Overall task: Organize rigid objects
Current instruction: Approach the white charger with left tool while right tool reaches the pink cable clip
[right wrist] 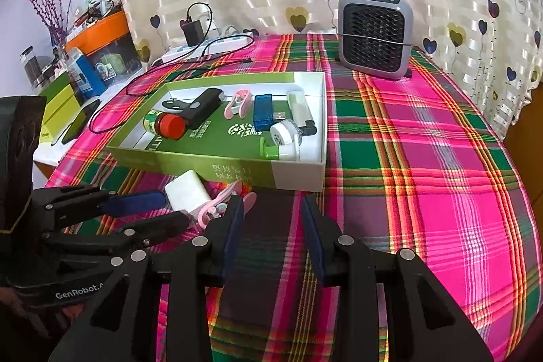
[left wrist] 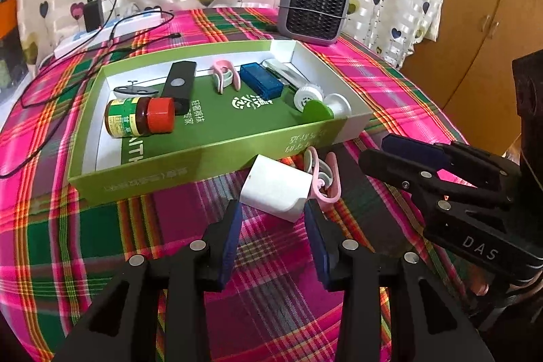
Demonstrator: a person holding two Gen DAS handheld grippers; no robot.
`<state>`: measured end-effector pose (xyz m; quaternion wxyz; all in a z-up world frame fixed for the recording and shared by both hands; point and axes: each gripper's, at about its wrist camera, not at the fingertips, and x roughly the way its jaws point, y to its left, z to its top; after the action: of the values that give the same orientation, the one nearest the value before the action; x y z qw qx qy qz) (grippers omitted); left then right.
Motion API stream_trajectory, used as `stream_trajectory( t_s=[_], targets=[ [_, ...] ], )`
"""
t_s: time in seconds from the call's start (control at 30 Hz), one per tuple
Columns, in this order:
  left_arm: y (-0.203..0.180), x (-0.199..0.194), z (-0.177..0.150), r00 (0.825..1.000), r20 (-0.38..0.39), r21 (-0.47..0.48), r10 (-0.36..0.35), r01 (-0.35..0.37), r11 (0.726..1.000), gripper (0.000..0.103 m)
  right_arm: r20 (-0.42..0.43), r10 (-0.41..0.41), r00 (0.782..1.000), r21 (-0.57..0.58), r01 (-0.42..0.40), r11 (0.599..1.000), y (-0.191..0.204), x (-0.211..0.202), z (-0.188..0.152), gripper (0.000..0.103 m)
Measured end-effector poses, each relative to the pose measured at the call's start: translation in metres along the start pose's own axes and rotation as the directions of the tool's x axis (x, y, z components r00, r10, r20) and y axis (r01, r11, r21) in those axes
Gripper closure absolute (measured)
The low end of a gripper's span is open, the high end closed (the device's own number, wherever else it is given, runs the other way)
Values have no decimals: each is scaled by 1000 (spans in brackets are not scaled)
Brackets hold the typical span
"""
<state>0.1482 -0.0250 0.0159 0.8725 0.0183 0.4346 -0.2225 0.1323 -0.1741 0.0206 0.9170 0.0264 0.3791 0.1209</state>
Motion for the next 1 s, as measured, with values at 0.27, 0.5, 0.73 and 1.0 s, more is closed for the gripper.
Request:
stream_trajectory(
  t_s=[0.27,0.5,0.73,1.0],
  targets=[
    [6,-5,-4,1000,3,2,22,-22,1000,66,-23,27,999,-39,-27,999,12,5,-2,67],
    [11,-6,-5,1000,-2,-6,24,-24,1000,66,-59,67,996,-23,-68,997,22,14,-1,67],
    [16,-7,-6,1000,-2,-10,22,-22,1000,66,-83,108,991,-43,-112,993,28,16,-2,67],
    [22,-10,-8,999,-2,-12,38,-38,999,66,-116,188,975,-170,-206,964,37,11,-4,67]
  ],
)
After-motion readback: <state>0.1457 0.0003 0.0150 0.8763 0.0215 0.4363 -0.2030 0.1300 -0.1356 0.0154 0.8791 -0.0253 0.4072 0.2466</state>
